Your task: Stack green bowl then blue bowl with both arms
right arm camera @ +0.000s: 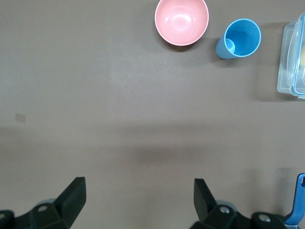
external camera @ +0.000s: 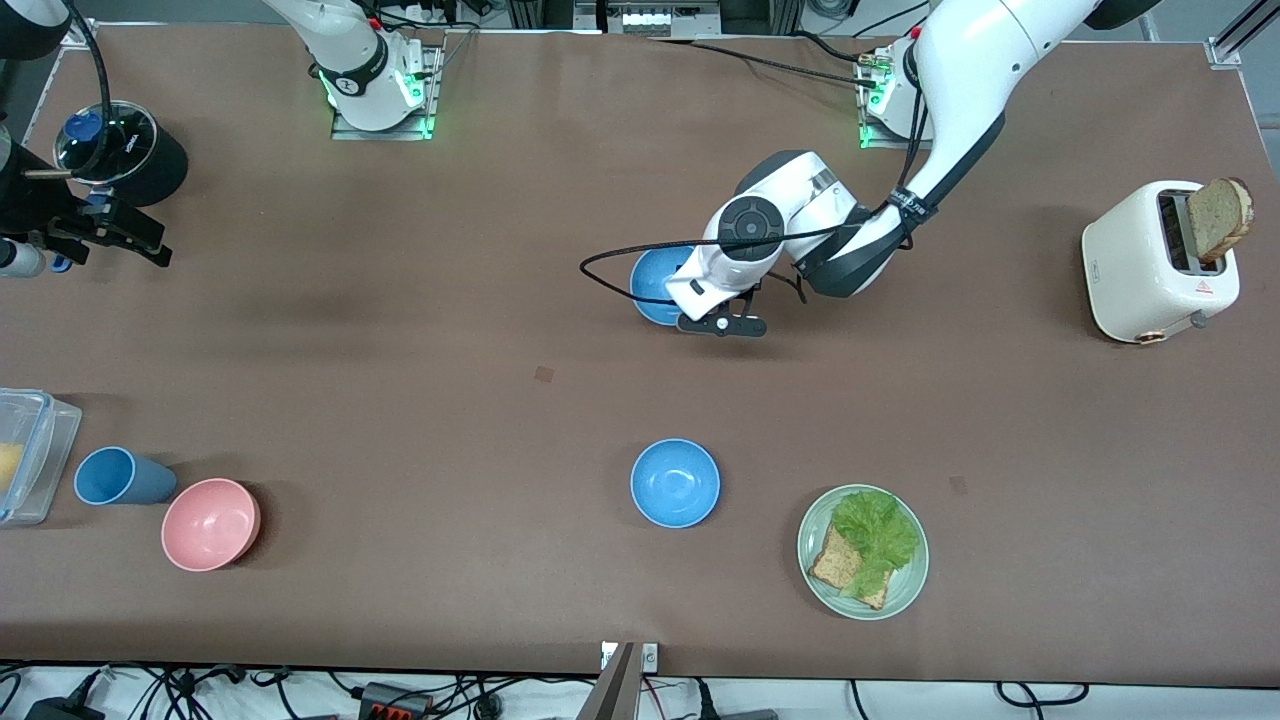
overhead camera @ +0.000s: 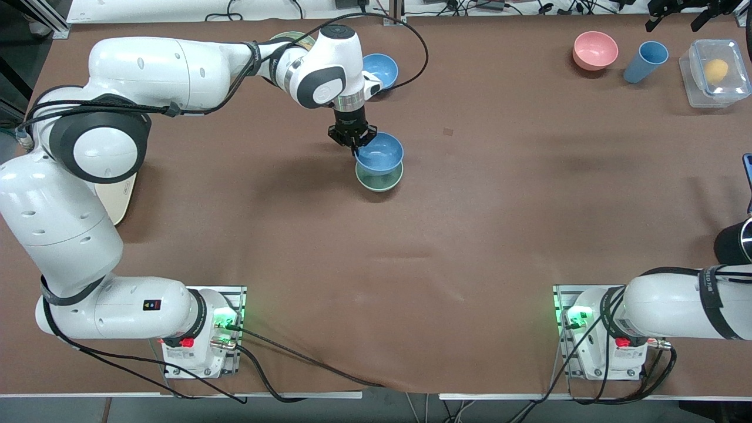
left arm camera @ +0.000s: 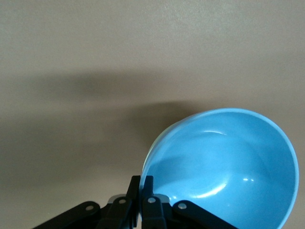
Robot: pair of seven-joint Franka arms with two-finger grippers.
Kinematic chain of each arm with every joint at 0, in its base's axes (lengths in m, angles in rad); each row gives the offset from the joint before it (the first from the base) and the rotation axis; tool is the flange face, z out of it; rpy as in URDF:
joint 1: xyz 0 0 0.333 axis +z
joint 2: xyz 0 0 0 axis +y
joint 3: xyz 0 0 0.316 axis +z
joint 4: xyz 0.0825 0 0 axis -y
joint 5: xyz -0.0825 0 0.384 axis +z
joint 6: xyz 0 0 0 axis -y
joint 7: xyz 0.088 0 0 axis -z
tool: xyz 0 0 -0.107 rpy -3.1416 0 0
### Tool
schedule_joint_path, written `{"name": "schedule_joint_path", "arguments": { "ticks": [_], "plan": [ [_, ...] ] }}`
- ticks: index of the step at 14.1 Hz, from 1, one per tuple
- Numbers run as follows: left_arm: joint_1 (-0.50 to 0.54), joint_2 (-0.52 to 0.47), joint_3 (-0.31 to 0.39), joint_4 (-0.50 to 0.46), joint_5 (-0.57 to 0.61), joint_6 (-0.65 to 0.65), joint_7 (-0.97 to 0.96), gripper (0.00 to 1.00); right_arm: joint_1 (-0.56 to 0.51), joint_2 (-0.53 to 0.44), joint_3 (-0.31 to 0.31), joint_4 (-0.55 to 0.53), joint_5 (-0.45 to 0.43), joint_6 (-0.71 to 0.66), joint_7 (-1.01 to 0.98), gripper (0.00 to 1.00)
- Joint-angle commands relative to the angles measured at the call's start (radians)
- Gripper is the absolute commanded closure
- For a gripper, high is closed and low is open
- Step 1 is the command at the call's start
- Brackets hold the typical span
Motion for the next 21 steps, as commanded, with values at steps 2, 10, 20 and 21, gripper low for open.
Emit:
{"name": "schedule_joint_path", "arguments": {
  "ticks": [2, 10, 20, 21],
  "plan": [
    [-0.021, 0.01, 0.011, 0.011, 0.033, -0.004, -0.024, 1.0, -0.009, 0.001, 0.009, 0.021, -0.004, -0.029, -0.014, 0.0],
    [-0.012, 0.009, 0.011, 0.005, 0.042, -0.01, -0.015, 0.96, -0.014, 0.001, 0.005, 0.026, -0.004, -0.03, -0.014, 0.0],
    [0.189, -0.022, -0.13, 0.123, 0.033, -0.27, -0.012, 0.63, -0.017, 0.001, 0.003, 0.027, -0.002, -0.029, -0.008, 0.0],
    [0.232, -0.022, -0.168, 0.151, 0.033, -0.313, -0.009, 0.63, -0.017, 0.001, 0.003, 0.026, -0.002, -0.029, 0.003, 0.0]
  ]
}}
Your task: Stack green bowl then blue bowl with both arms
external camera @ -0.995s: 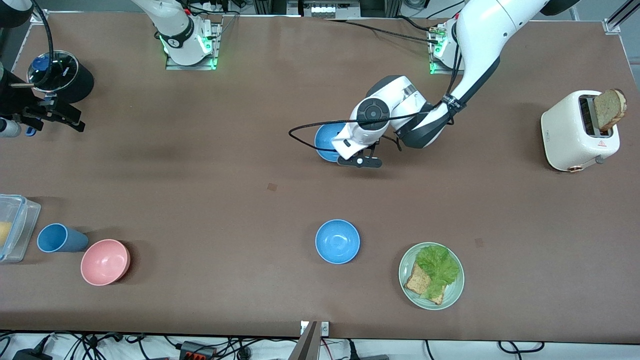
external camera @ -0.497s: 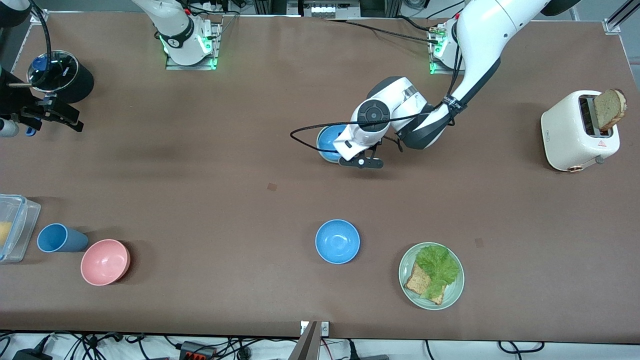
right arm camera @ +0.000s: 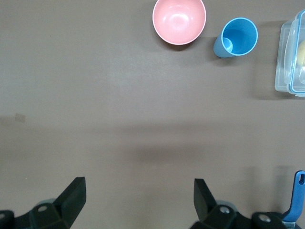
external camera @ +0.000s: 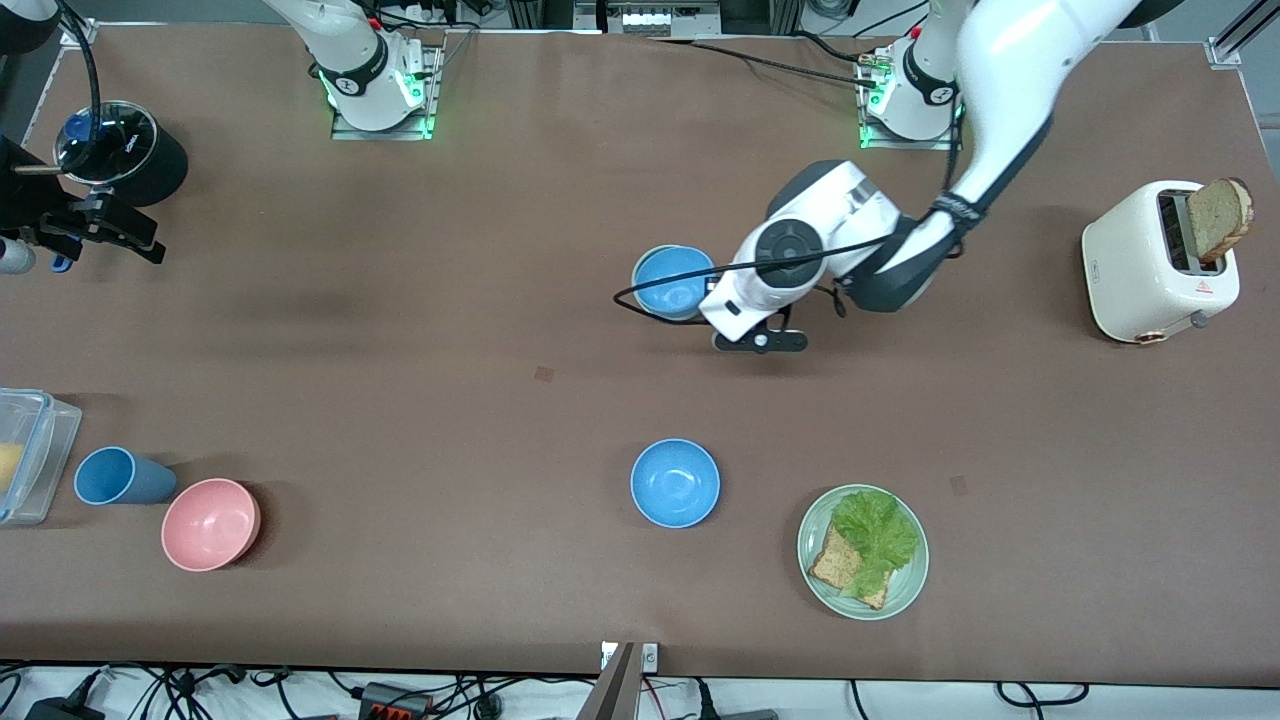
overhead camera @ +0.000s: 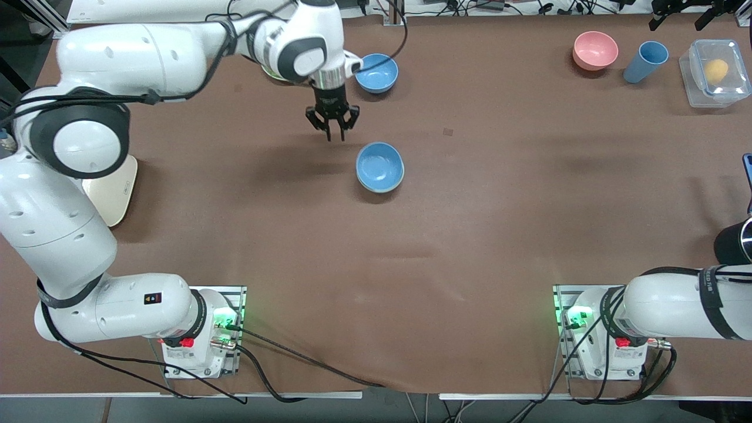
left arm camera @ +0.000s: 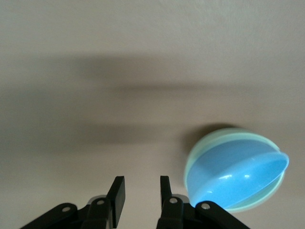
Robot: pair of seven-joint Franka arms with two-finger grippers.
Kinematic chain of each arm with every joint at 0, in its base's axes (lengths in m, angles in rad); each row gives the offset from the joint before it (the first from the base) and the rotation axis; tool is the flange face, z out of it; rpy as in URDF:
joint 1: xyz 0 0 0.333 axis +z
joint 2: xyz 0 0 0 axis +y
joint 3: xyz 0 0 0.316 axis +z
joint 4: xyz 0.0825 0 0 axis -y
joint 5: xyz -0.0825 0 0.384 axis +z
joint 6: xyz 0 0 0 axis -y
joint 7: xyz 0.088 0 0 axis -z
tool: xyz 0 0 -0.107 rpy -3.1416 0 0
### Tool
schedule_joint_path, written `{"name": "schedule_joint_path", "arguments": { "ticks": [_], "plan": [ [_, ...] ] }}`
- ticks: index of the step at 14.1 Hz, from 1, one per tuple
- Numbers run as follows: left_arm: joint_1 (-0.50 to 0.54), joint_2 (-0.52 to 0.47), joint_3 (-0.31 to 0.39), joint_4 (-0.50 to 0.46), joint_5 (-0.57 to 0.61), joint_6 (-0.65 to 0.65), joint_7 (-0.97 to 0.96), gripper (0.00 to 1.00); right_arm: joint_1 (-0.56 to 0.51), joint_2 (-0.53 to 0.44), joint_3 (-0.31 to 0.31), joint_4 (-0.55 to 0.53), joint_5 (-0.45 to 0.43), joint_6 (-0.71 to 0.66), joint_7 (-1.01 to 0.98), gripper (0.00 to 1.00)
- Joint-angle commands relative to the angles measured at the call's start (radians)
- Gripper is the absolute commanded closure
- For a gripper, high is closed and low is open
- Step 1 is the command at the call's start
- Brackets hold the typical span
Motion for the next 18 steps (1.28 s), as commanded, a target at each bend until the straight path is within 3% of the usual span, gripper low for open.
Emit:
{"name": "schedule_joint_path", "arguments": {
  "ticks": [1, 7, 16, 18],
  "plan": [
    [0.119, -0.012, -0.107, 0.074, 0.026, -0.125, 0.003, 0.63, -0.013, 0.003, 0.007, 0.019, -0.002, -0.019, 0.005, 0.0],
    [0.284, -0.013, -0.187, 0.214, 0.032, -0.305, 0.171, 0.59, -0.014, 0.003, 0.007, 0.018, -0.002, -0.019, -0.001, 0.0],
    [0.481, -0.044, -0.215, 0.223, 0.031, -0.328, 0.5, 0.5, -0.011, 0.003, 0.007, 0.021, 0.004, -0.01, 0.006, 0.0],
    [0.524, -0.042, -0.21, 0.272, 0.028, -0.333, 0.639, 0.48, -0.011, 0.004, 0.007, 0.019, 0.005, -0.005, 0.006, 0.0]
  ]
}}
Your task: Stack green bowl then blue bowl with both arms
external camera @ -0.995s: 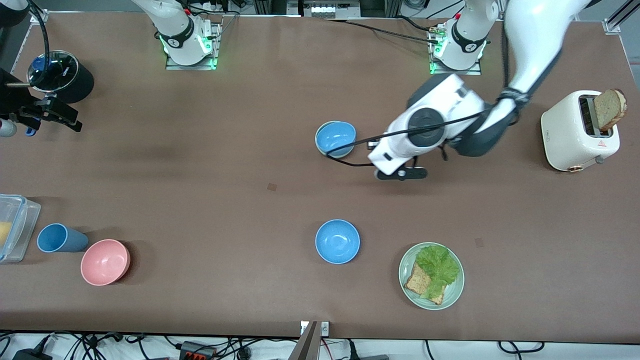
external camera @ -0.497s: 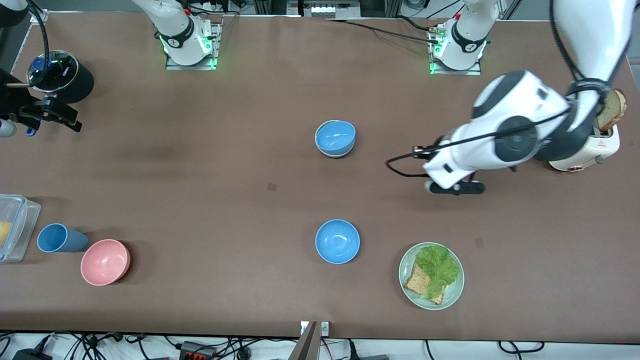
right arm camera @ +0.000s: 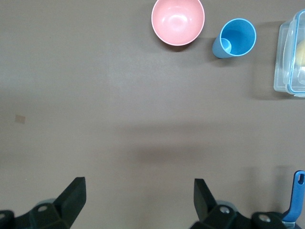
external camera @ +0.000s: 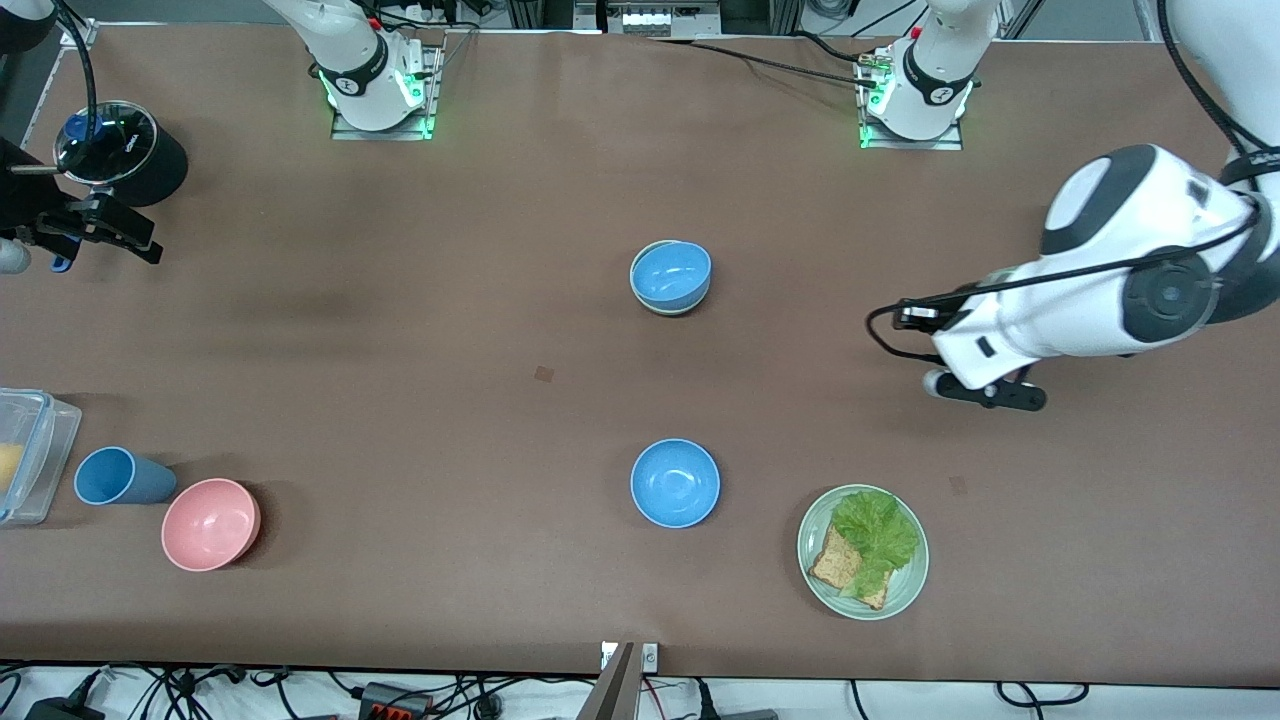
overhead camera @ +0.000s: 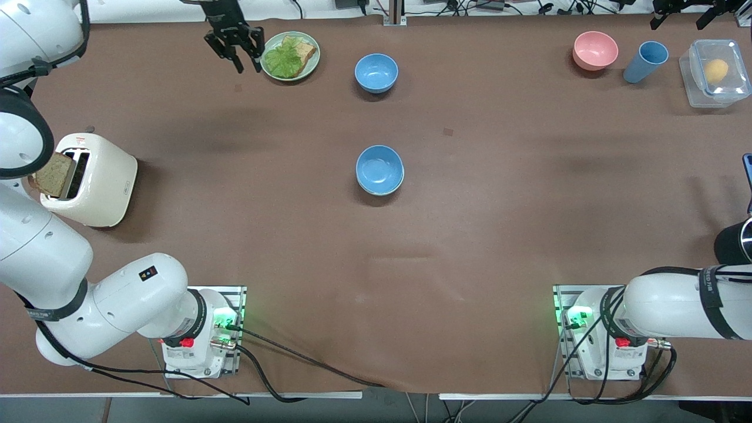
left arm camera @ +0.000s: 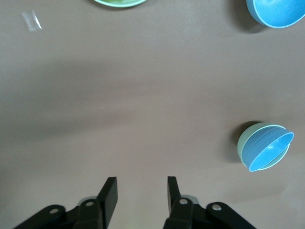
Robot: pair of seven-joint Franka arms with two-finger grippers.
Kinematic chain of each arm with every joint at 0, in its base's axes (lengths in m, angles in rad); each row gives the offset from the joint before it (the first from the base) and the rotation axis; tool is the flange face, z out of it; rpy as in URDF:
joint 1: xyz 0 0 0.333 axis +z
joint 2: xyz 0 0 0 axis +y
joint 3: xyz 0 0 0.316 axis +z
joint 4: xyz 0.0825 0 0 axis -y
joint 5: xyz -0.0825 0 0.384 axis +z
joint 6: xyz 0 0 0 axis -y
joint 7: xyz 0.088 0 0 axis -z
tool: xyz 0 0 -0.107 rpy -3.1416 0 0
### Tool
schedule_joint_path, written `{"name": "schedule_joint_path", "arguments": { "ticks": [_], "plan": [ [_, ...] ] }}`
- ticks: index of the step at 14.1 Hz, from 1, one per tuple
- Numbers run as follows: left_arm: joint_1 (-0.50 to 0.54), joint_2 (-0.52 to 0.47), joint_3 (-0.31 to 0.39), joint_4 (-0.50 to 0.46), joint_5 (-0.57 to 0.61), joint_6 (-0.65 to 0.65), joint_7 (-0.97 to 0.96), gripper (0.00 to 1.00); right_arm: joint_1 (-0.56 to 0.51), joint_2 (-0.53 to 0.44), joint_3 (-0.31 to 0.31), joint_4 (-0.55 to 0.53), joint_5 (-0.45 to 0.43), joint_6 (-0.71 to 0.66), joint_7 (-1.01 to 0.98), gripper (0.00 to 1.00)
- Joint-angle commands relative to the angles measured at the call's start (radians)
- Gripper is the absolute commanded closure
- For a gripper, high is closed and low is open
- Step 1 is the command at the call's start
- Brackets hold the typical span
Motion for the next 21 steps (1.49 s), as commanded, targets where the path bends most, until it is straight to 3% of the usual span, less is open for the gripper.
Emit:
{"name": "schedule_joint_path", "arguments": {
  "ticks": [1, 6, 7, 8, 12, 14, 16, 17, 21],
  "plan": [
    [0.045, -0.011, -0.003, 0.072, 0.03, -0.032, 0.187, 0.48, -0.009, 0.005, 0.007, 0.017, 0.005, -0.004, 0.005, 0.0],
    [0.027, -0.02, 0.087, 0.122, 0.024, -0.058, 0.375, 0.46, -0.006, 0.009, 0.01, 0.017, 0.004, -0.013, -0.009, 0.0],
    [-0.023, -0.045, 0.157, 0.131, 0.015, -0.058, 0.402, 0.35, -0.004, 0.009, 0.01, 0.015, 0.004, -0.016, -0.009, 0.0],
    [-0.082, -0.092, 0.257, 0.132, -0.014, -0.056, 0.408, 0.0, -0.004, 0.009, 0.01, 0.015, 0.004, -0.016, -0.009, 0.0],
    [-0.407, -0.261, 0.792, 0.109, -0.262, 0.018, 0.398, 0.0, -0.004, 0.017, 0.01, 0.015, 0.004, -0.019, -0.012, 0.0],
    [-0.516, -0.321, 0.966, 0.056, -0.277, 0.056, 0.398, 0.0, -0.006, 0.017, 0.01, 0.015, 0.004, -0.019, -0.006, 0.0],
    [-0.582, -0.364, 1.029, 0.051, -0.283, 0.018, 0.393, 0.0, -0.004, 0.025, 0.01, 0.015, 0.004, -0.018, 0.0, 0.0],
    [-0.588, -0.367, 1.029, 0.053, -0.285, -0.027, 0.386, 0.0, -0.003, 0.025, 0.01, 0.015, 0.004, -0.018, 0.0, 0.0],
    [-0.564, -0.366, 1.032, 0.05, -0.283, -0.007, 0.387, 0.0, -0.006, 0.031, 0.01, 0.015, 0.004, -0.018, -0.003, 0.0]
  ]
}}
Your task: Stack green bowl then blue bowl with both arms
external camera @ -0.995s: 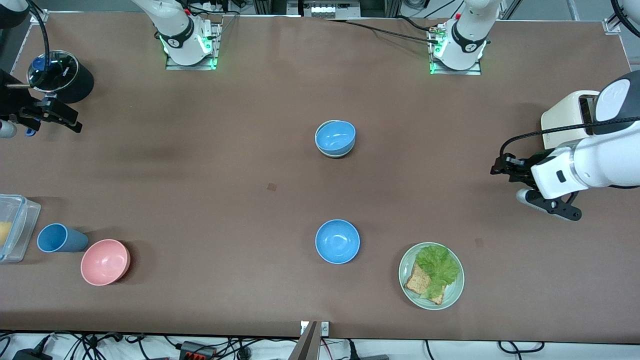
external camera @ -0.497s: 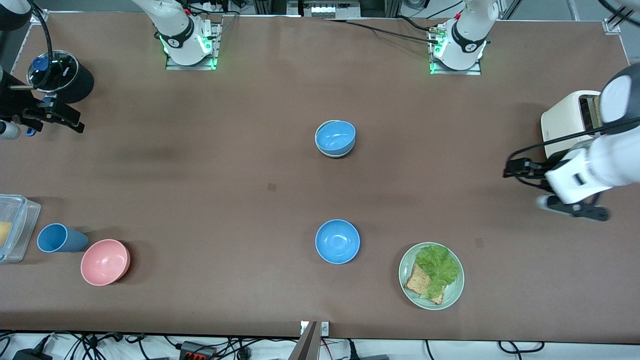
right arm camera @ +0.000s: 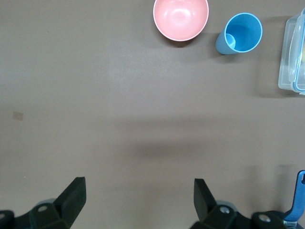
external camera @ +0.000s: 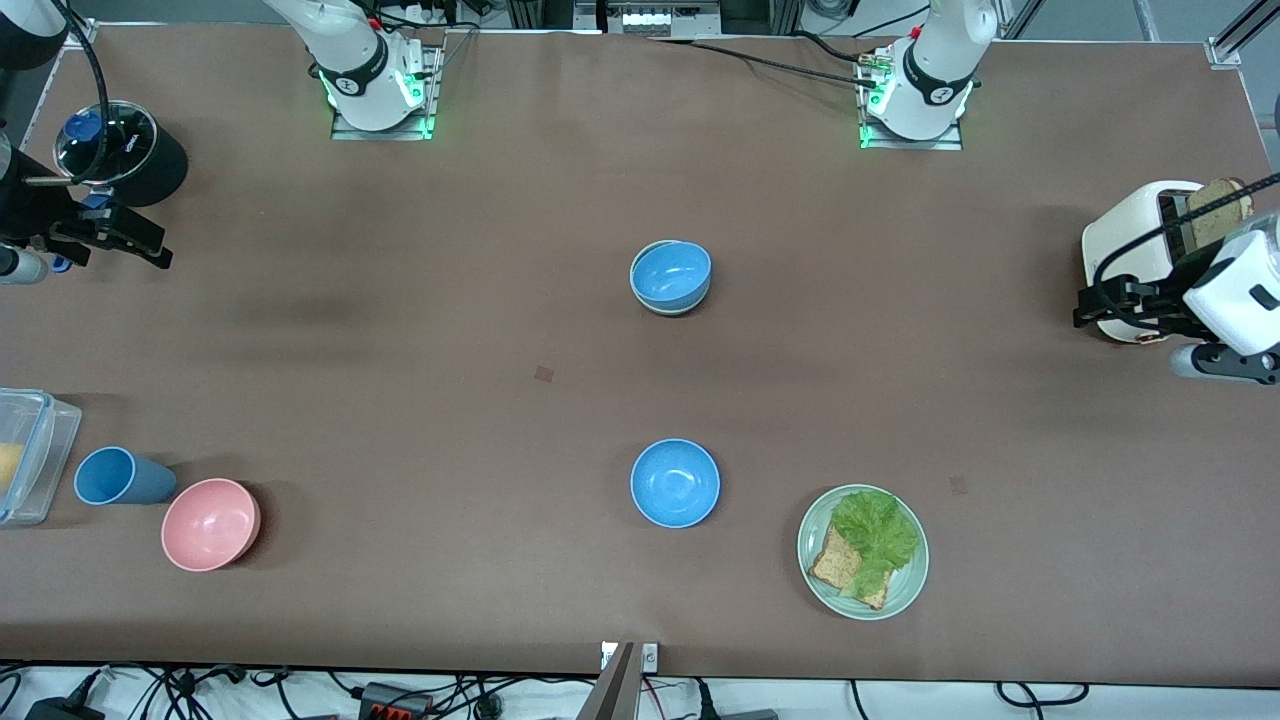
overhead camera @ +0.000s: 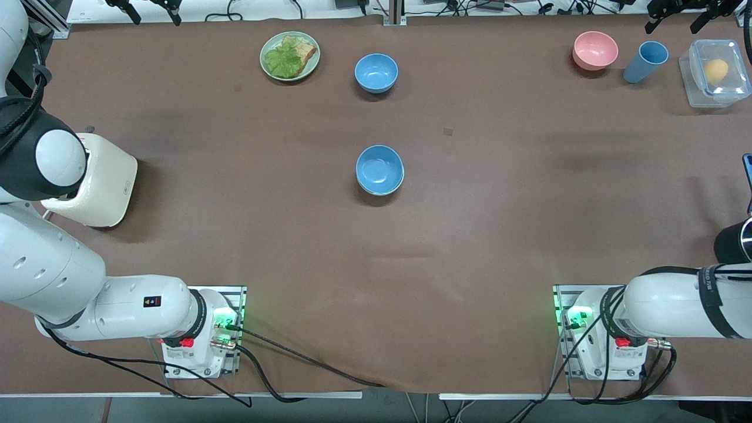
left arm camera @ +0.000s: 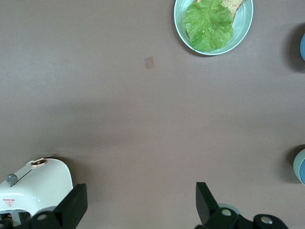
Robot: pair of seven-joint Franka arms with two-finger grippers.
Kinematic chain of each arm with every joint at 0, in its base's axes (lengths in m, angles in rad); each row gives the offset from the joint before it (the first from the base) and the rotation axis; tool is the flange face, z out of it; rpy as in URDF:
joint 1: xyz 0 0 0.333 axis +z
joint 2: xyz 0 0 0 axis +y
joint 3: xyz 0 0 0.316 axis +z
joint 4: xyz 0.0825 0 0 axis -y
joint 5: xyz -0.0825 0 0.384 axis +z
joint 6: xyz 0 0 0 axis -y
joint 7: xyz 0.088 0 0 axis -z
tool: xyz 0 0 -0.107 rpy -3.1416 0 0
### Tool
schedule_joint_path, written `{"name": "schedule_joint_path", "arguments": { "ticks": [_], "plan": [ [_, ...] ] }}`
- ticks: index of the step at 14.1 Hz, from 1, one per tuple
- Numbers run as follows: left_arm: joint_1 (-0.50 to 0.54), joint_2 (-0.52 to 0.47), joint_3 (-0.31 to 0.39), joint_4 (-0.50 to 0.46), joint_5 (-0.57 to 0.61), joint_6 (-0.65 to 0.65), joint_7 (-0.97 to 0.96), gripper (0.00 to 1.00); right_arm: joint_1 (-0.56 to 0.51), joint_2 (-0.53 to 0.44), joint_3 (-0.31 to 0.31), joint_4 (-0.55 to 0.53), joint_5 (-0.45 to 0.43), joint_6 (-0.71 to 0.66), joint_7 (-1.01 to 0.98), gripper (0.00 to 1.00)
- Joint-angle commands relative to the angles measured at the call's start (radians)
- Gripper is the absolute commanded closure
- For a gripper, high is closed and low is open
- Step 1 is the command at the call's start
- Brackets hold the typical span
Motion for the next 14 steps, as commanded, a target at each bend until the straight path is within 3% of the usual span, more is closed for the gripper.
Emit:
{"name": "schedule_joint_path", "arguments": {
  "ticks": [1, 14],
  "plan": [
    [0.009, -0.019, 0.022, -0.036, -0.014, 0.016, 0.008, 0.0, -0.007, 0.01, 0.005, 0.015, 0.004, -0.013, 0.0, 0.0],
    [0.014, -0.062, 0.011, -0.076, -0.022, 0.017, 0.023, 0.0, -0.004, 0.007, 0.007, 0.015, 0.002, -0.015, -0.011, 0.0]
  ]
}}
